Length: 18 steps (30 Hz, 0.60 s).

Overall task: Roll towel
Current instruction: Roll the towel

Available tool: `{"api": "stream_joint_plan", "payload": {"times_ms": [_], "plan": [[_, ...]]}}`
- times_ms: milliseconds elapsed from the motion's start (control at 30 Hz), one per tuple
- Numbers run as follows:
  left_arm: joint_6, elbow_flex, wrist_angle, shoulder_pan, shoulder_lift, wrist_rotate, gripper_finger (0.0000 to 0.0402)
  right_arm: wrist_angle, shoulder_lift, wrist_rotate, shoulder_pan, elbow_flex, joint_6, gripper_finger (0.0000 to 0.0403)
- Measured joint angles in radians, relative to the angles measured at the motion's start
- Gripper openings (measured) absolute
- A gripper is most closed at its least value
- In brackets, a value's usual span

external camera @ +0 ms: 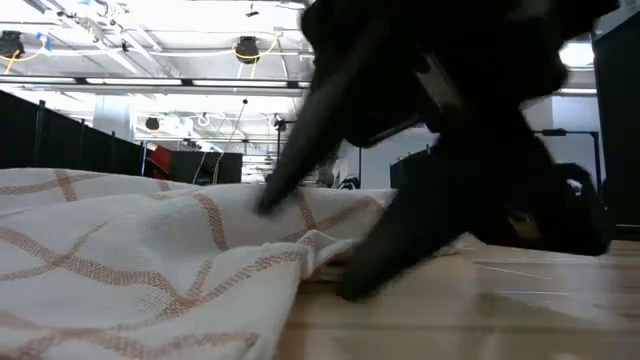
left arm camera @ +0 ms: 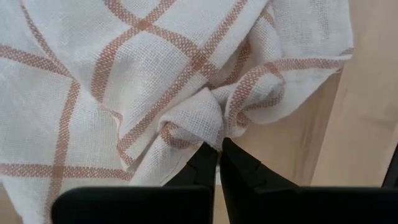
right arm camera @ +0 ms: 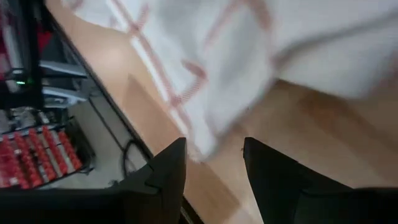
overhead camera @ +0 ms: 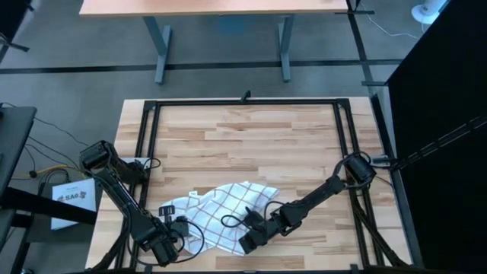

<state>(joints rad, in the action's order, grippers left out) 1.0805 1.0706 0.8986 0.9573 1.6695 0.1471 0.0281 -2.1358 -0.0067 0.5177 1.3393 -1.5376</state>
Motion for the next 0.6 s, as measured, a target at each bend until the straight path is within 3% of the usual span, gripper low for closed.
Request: {"api": "stream_joint_plan", "payload": {"times_ms": [333, 400, 533, 600], "plan": [[-0.013, 0.0, 0.0, -0.003, 0.0, 0.0, 0.0, 0.044, -0.078, 0.004, -0.014, 0.065, 0.047, 0.0139], [-0.014, 0.0, 0.001, -0.003, 0.0, -0.001, 0.0, 0.041, -0.078, 0.007, -0.015, 0.065, 0.08, 0.0112], [-0.014, 0.0, 0.0, -0.003, 0.0, -0.001, 0.0, 0.035, -0.078, 0.008, -0.011, 0.069, 0.135, 0.0017], [-0.013, 0.0, 0.001, -0.003, 0.0, -0.001, 0.0, 0.034, -0.078, 0.01, -0.004, 0.078, 0.133, 0.0008]]}}
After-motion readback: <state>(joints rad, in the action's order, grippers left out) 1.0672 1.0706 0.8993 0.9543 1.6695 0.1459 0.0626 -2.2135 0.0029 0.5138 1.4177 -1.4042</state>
